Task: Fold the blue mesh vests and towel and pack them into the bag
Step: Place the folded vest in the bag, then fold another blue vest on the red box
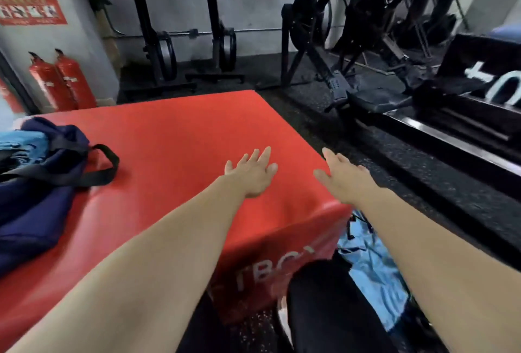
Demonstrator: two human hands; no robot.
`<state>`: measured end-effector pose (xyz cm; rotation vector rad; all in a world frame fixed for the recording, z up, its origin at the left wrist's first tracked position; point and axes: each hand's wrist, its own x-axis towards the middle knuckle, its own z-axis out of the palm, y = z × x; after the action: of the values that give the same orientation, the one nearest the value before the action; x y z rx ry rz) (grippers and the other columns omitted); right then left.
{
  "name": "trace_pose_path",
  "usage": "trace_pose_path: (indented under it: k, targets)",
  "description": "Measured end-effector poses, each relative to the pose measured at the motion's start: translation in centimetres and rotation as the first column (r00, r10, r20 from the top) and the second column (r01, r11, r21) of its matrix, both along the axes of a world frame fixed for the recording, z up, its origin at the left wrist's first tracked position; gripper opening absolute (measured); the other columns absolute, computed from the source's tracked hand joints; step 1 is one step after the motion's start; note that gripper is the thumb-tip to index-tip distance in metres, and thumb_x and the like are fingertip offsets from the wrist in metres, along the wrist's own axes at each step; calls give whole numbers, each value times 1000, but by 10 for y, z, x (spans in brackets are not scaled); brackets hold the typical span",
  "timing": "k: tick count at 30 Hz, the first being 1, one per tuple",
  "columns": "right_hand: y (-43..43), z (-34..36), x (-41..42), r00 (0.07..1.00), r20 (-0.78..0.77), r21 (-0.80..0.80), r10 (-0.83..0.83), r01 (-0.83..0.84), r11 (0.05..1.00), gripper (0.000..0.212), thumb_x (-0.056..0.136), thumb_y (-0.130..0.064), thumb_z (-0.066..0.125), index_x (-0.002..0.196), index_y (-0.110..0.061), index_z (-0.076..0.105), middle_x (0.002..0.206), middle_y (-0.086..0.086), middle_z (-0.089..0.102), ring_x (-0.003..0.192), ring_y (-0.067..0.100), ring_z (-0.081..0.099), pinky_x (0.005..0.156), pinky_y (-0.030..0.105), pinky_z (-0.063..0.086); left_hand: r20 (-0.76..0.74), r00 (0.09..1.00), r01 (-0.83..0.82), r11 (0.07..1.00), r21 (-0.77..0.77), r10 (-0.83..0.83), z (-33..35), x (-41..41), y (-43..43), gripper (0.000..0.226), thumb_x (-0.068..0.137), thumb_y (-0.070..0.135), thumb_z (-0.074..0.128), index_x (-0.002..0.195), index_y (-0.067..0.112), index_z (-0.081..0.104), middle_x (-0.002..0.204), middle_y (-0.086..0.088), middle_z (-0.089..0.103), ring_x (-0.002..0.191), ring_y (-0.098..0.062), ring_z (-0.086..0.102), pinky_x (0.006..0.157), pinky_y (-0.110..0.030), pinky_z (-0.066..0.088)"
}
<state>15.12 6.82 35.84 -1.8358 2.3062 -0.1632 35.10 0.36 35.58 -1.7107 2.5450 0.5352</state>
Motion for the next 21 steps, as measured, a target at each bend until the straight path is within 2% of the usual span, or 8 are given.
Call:
trace_pose_path:
  k: [6, 11, 21]
  targets:
    - [57, -29, -89, 984, 105, 14, -146, 145, 989, 66, 100, -50, 33, 155, -22, 9, 154, 12, 30, 140, 27, 34, 113, 50, 22, 55, 991, 120, 993, 8, -121, -16, -102, 34, 58, 104, 50, 12, 156, 31, -5, 165, 0, -3, 152, -25, 3, 117, -58, 2]
    - [91, -48, -148, 958, 154, 57, -243, 237, 970, 64, 102, -49, 30, 155, -23, 6, 157, 11, 27, 142, 27, 32, 113, 52, 23, 57, 974, 222, 975, -12, -221, -20, -174, 54, 57, 104, 48, 14, 156, 32, -2, 165, 1, 0, 152, -26, 6, 116, -59, 2]
    - [130, -79, -233, 891, 216, 109, -400, 385, 917, 63, 103, -45, 27, 156, -23, 3, 150, 10, 40, 135, 29, 42, 108, 49, 29, 51, 930, 360, 931, 60, -363, -52, -269, 67, 57, 104, 49, 16, 156, 34, -4, 165, 4, -2, 152, -22, 2, 118, -54, 0]
